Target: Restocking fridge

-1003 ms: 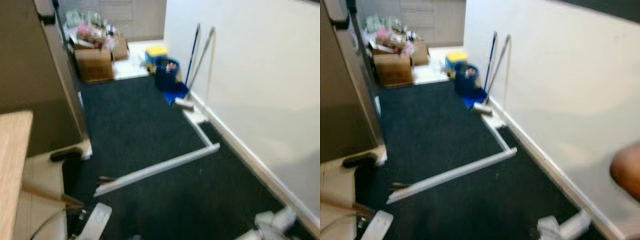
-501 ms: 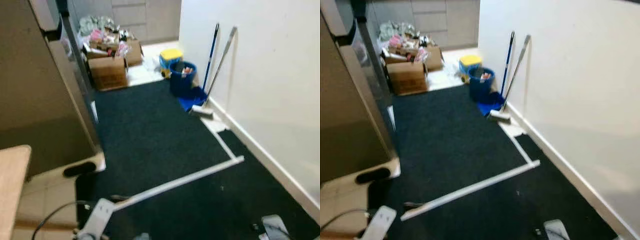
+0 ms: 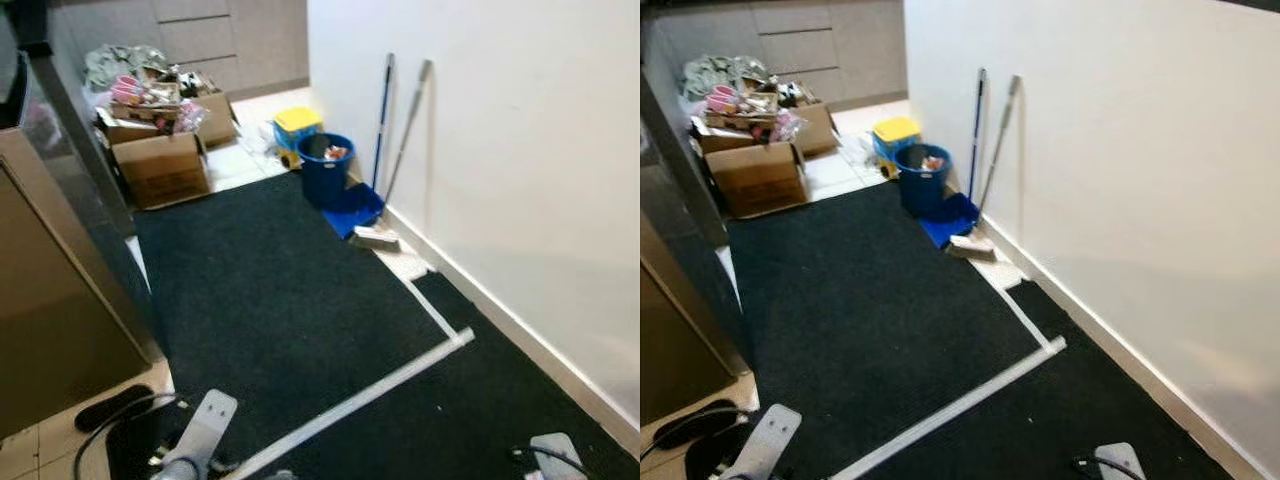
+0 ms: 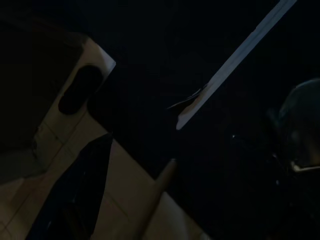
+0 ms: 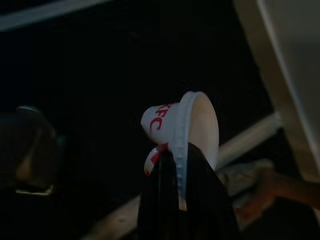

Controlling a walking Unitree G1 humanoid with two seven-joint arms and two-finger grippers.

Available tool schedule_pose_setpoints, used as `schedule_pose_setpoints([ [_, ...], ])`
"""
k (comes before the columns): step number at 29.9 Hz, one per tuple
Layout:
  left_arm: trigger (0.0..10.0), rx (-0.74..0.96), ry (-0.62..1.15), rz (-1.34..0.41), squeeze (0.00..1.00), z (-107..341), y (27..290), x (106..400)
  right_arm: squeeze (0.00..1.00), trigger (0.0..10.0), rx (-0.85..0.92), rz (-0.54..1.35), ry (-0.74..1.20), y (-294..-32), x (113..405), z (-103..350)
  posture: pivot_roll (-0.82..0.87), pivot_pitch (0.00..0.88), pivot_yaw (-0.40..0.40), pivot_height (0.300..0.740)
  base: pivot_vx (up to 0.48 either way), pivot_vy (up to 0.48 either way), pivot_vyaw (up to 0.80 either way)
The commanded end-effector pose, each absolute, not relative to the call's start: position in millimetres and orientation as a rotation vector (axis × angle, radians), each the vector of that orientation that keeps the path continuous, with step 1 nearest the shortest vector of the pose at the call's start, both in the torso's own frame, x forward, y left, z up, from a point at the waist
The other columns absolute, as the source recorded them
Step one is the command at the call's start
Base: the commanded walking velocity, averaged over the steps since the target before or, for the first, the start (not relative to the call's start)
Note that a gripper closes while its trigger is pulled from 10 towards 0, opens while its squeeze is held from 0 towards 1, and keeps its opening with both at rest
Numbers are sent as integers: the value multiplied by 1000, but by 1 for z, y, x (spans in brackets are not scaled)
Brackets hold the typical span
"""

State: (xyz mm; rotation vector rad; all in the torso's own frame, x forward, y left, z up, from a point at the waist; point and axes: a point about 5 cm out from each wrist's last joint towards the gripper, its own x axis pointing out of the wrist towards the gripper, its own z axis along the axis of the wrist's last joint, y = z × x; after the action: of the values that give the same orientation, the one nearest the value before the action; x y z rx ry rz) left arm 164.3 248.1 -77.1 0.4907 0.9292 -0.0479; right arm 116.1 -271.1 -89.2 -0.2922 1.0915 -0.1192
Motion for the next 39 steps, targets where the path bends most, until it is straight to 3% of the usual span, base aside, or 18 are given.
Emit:
schedule_pose_setpoints([
  [1,10000,490,923,-57,0,-77,245,166,0,10000,-307,-138,1089,-278,115,-87,0,0,-40,706,394,0,0],
  [39,10000,495,927,-53,0,-76,247,168,0,10000,-296,-140,1098,-274,110,-90,-7,0,-32,706,389,0,0],
])
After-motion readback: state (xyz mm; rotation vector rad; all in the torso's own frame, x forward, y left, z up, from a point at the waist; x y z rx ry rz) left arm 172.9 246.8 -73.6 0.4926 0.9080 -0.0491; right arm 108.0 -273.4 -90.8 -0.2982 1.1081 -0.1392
